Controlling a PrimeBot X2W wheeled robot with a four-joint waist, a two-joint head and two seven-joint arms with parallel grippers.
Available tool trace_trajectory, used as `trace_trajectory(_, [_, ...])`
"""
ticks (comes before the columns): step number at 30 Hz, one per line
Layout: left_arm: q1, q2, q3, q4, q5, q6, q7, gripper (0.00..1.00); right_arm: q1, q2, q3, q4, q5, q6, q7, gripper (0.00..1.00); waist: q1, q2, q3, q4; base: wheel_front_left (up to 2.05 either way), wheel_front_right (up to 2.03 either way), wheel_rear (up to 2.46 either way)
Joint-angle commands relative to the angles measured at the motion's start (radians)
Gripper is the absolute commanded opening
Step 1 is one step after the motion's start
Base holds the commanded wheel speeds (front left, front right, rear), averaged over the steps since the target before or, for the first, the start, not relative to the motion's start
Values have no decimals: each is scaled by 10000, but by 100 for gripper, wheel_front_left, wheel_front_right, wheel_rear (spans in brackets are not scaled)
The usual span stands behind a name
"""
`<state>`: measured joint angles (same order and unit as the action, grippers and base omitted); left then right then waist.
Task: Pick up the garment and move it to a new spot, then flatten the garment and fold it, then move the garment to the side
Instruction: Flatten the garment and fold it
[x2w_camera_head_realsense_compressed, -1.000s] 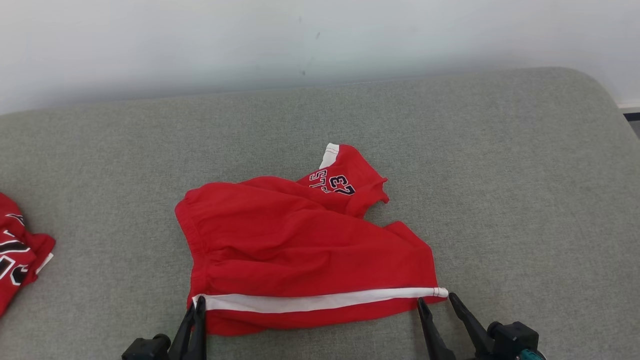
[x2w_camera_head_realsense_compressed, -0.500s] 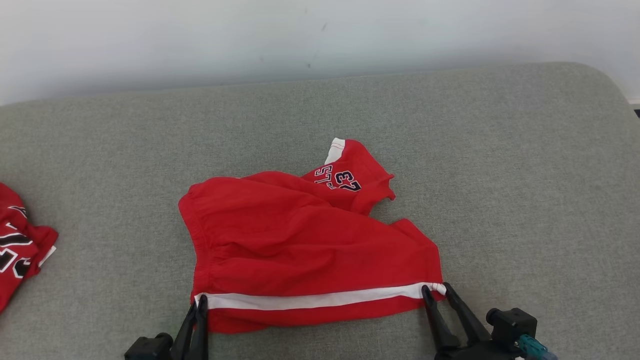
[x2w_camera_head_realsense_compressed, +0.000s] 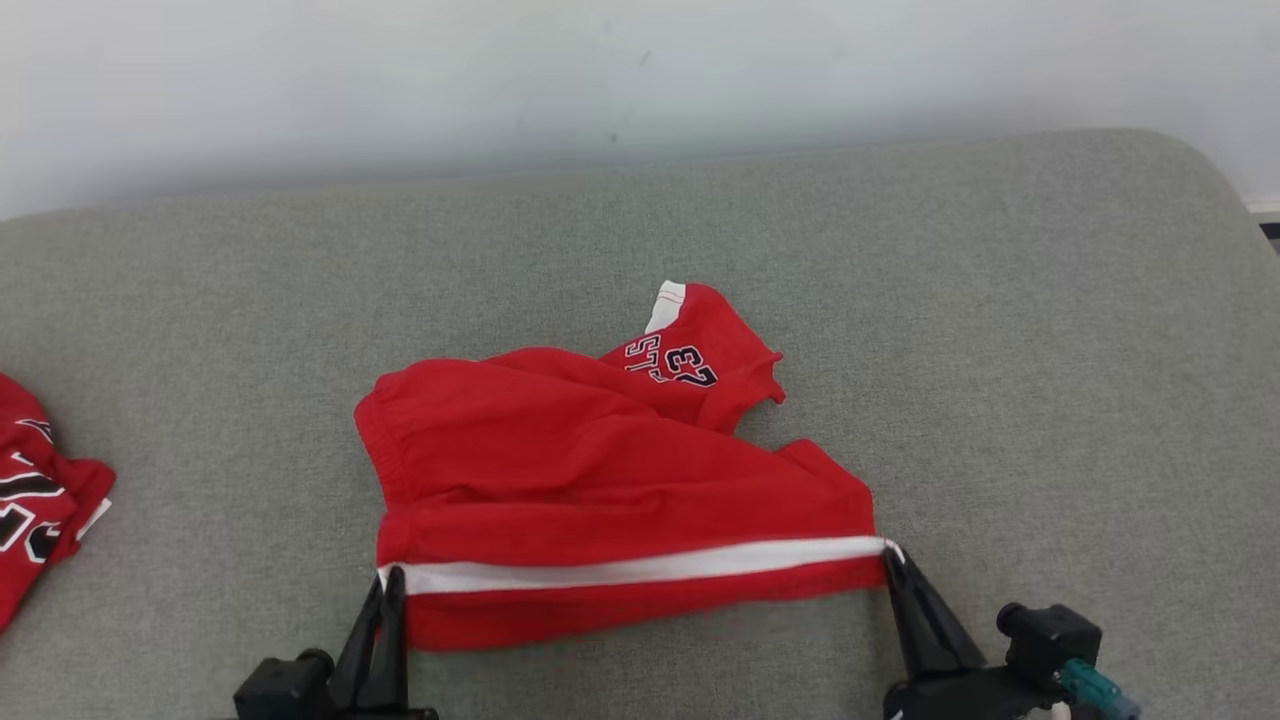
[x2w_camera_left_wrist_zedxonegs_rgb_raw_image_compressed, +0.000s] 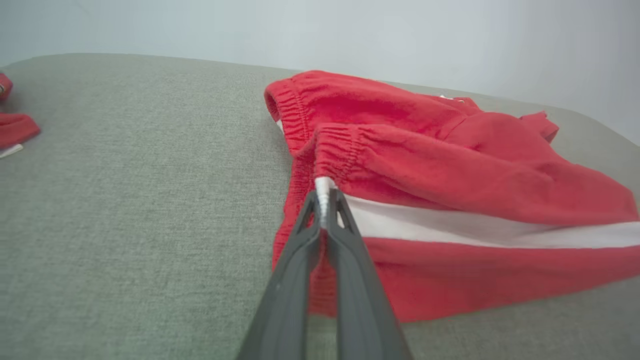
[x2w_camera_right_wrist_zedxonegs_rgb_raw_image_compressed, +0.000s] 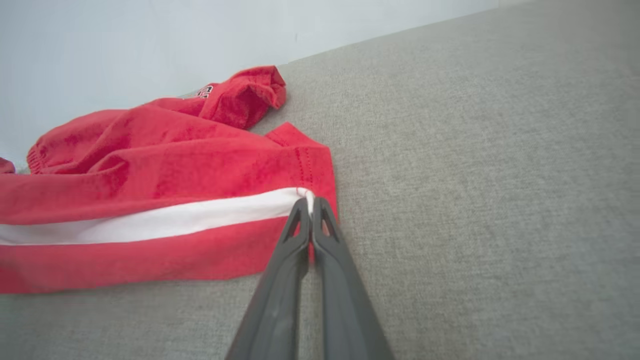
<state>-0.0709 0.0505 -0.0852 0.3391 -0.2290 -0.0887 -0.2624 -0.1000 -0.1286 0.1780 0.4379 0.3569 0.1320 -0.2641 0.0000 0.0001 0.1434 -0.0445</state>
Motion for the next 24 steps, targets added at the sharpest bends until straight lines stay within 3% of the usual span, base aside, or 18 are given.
trace_trajectory(1, [-130,0,87,-185,68,-32,-37,0,-51,97,-124,-239,-90,-24,-4,0,0,-1,-128,-12,0,0,0])
trace_trajectory(6, [-453,0,261,-1003,430,-218,-37,0,-434,144,-655,-1414,-39,-24,-4,0,0,-1,-681,-70,0,0,0])
trace_trajectory(11, [-1107,393,340,-1587,735,-356,-37,0,-1121,-21,-832,-2308,-44,-23,-6,0,0,-1,-1185,-151,0,0,0])
trace_trajectory(16, [-2994,1776,-269,-1785,476,-398,-37,0,-2697,-429,-854,-3124,41,-24,-4,0,0,-1,-1644,-194,0,0,0])
trace_trajectory(17, [-2994,1776,-269,-1785,476,-398,-37,0,-2697,-429,-854,-3124,41,-24,-4,0,0,-1,-1644,-194,0,0,0])
trace_trajectory(19, [-3714,2290,-501,-1838,241,-396,-34,0,-3255,-551,-895,-3297,145,-24,-4,0,0,-1,-1735,-194,0,0,0])
trace_trajectory(20, [-4472,2801,-616,-1933,63,-396,136,0,-3820,-721,-876,-3496,218,-24,-4,0,0,-1,-1778,-175,0,0,0])
trace_trajectory(24, [-5874,3539,-765,-2109,-490,-398,831,0,-4844,-1225,-431,-3570,186,-24,-2,0,0,-1,-1631,-111,0,0,0])
